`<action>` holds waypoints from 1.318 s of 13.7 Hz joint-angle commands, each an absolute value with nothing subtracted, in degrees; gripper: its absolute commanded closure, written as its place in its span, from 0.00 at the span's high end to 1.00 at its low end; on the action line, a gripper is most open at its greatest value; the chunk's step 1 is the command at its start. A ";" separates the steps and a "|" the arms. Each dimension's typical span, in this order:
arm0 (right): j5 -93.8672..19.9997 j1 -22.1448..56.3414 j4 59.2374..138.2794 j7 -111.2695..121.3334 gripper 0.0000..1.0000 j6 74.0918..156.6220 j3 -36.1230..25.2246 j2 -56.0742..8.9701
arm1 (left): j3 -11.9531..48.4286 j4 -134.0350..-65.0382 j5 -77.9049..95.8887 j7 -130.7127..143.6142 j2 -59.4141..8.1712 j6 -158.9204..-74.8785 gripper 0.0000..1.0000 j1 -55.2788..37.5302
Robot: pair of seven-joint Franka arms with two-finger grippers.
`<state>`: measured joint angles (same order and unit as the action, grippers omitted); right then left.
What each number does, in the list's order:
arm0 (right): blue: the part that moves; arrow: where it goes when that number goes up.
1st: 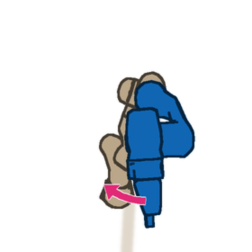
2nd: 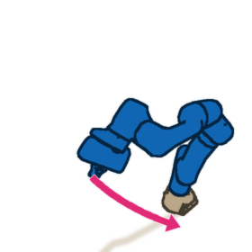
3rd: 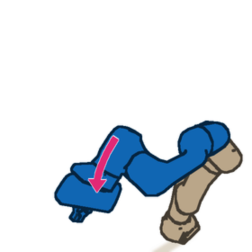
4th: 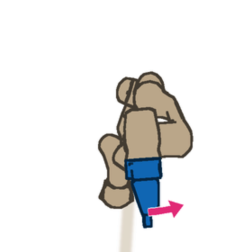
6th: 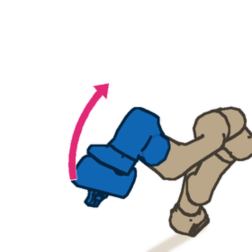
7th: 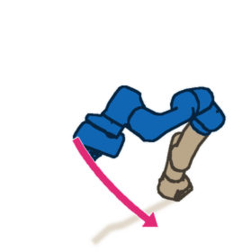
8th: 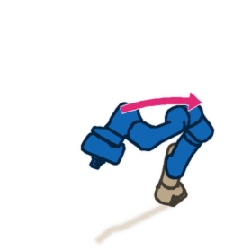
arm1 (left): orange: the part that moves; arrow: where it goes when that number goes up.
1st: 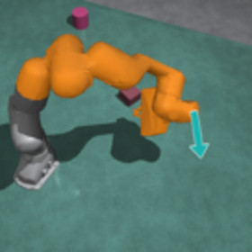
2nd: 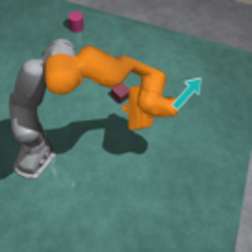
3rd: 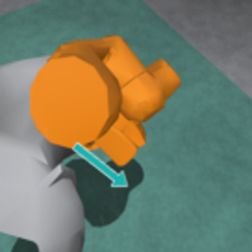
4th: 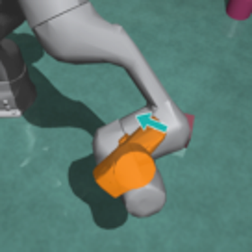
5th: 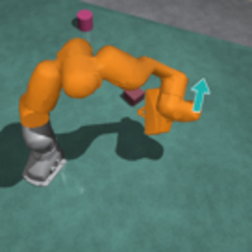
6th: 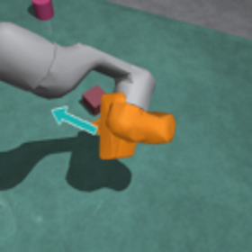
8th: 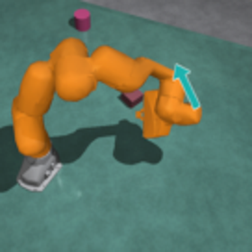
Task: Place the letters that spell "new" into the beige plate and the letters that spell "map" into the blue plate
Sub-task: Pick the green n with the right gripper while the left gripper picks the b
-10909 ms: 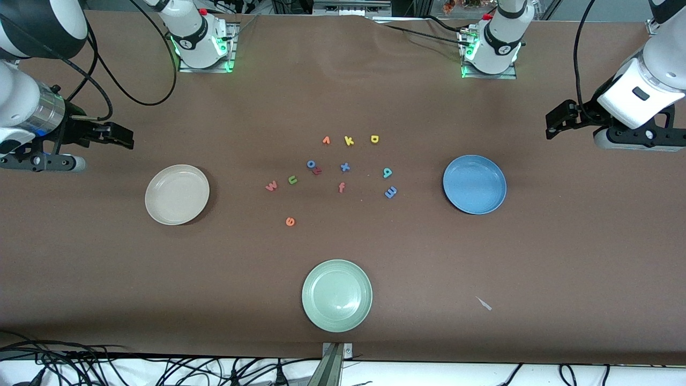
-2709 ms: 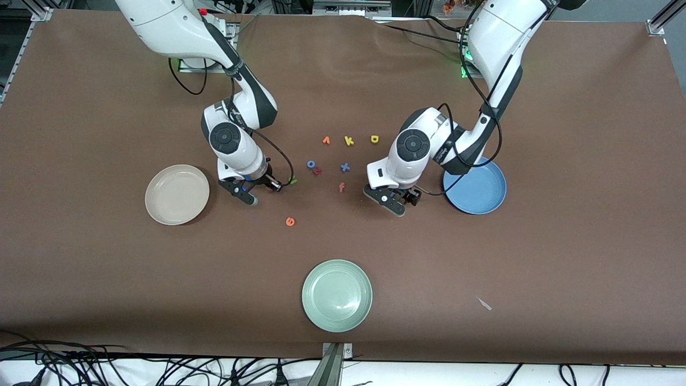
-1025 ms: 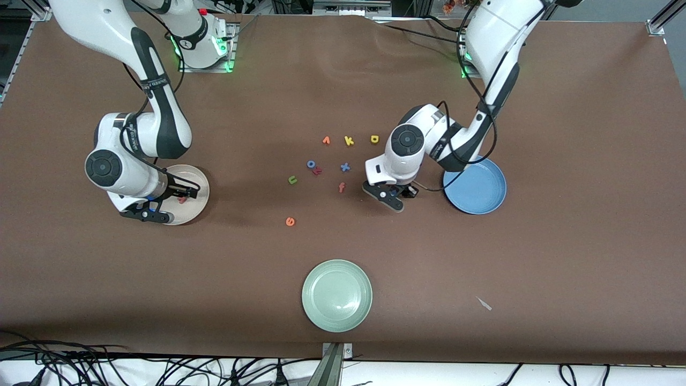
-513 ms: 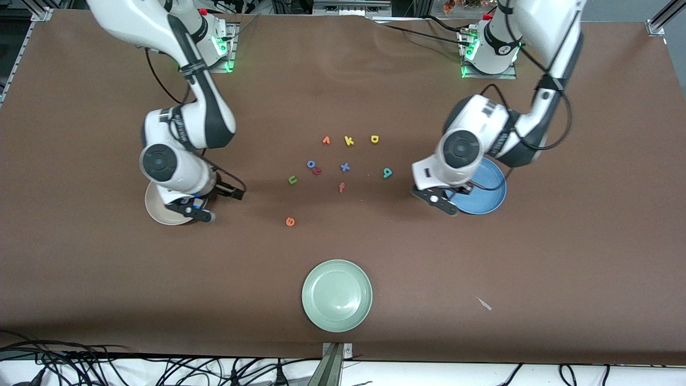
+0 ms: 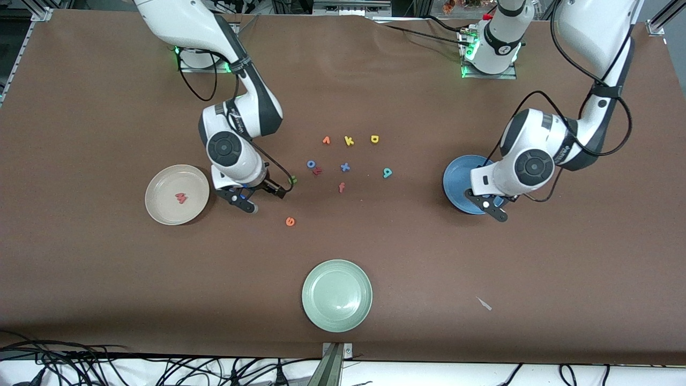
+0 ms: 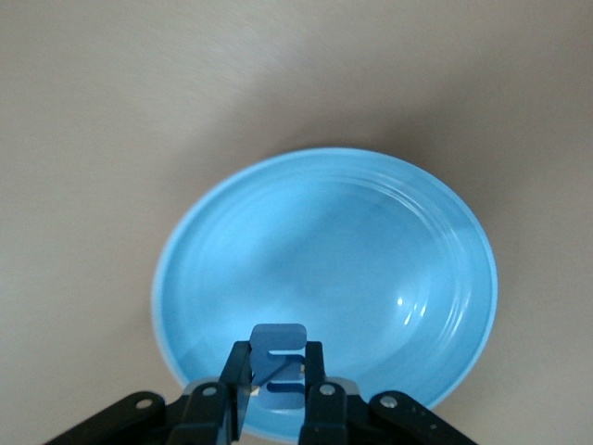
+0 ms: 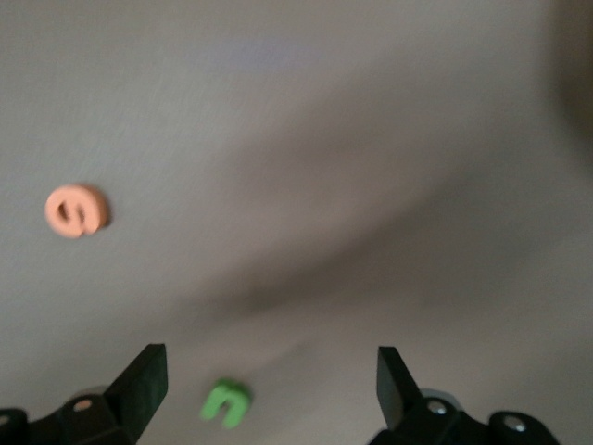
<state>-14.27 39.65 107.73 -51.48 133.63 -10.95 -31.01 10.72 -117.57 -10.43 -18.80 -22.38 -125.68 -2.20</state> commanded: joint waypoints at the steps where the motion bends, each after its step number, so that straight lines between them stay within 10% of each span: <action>1: -17.49 41.74 107.14 -53.26 1.00 135.78 -11.34 -32.43 | 11.34 -125.50 -12.39 -18.98 -18.90 -132.87 0.00 -1.23; 3: -17.49 43.49 107.23 -56.15 1.00 138.41 -11.34 -33.92 | 11.34 -125.33 -12.48 -18.98 -19.51 -134.21 0.09 -1.23; 5: -17.58 44.73 107.31 -57.83 0.99 140.62 -11.34 -35.41 | 11.42 -125.07 -12.48 -19.16 -19.08 -134.03 0.99 -1.32; 18: -17.67 46.49 108.45 -57.92 0.55 141.50 -11.34 -35.69 | 23.29 -119.01 -9.84 9.01 -20.91 -131.31 1.00 -5.34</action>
<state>-16.60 45.79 107.73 -57.99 141.35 -10.92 -36.11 22.81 -121.78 -10.29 2.98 -18.16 -132.40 -3.43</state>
